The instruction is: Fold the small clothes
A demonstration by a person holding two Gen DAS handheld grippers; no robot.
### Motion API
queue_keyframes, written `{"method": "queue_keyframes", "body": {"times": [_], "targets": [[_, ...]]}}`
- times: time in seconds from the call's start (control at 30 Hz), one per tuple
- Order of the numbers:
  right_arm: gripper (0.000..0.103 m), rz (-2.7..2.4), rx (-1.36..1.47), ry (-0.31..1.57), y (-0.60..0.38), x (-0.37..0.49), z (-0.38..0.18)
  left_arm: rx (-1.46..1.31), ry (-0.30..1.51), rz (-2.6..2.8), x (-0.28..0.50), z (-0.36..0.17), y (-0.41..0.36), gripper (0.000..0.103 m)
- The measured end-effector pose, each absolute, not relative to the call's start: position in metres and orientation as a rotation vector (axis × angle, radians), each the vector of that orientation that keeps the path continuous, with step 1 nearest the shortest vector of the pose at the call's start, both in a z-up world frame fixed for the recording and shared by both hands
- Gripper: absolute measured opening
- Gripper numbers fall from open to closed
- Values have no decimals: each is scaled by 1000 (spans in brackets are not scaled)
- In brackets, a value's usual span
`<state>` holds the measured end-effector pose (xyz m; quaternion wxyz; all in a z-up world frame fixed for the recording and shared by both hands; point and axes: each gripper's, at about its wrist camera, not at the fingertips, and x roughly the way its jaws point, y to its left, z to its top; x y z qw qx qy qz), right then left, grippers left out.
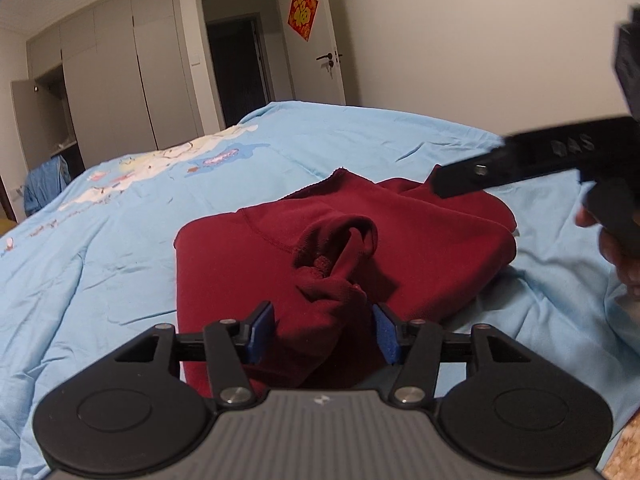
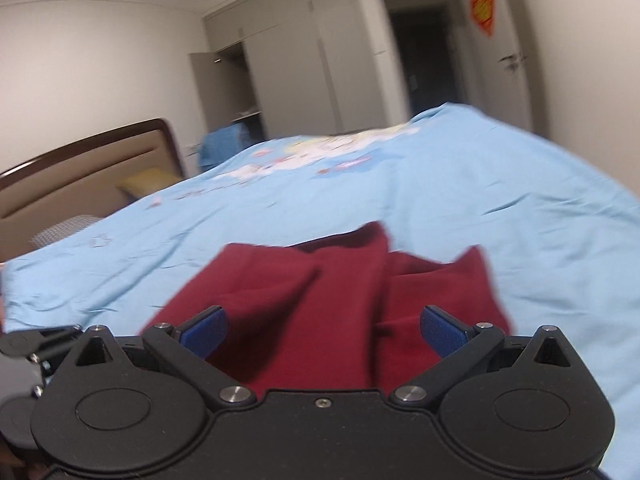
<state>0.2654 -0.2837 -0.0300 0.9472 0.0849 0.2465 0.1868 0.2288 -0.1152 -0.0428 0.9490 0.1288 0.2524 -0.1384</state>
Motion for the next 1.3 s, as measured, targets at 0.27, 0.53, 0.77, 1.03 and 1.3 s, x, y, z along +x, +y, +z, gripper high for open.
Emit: {"method": "queue_keyframes", "body": {"times": [0.27,0.53,0.77,1.03,1.3], "targets": [[102,541,231,612,-245,317,-37,275,515,-258,227,-46,-118,59],[90,575,336,726,-231,355,-52,292,506,-243,228,-47,-118,33],[45,486,410,735,-236,366,-61,297,495,-242,227,-48,-120,17],[9,448,376,674,-243,361,-57,293,462,-246,226,-44,-127,10],[7,440,304,558,-258,352,-27,295,409,-296,226,-33,-140,10]]}}
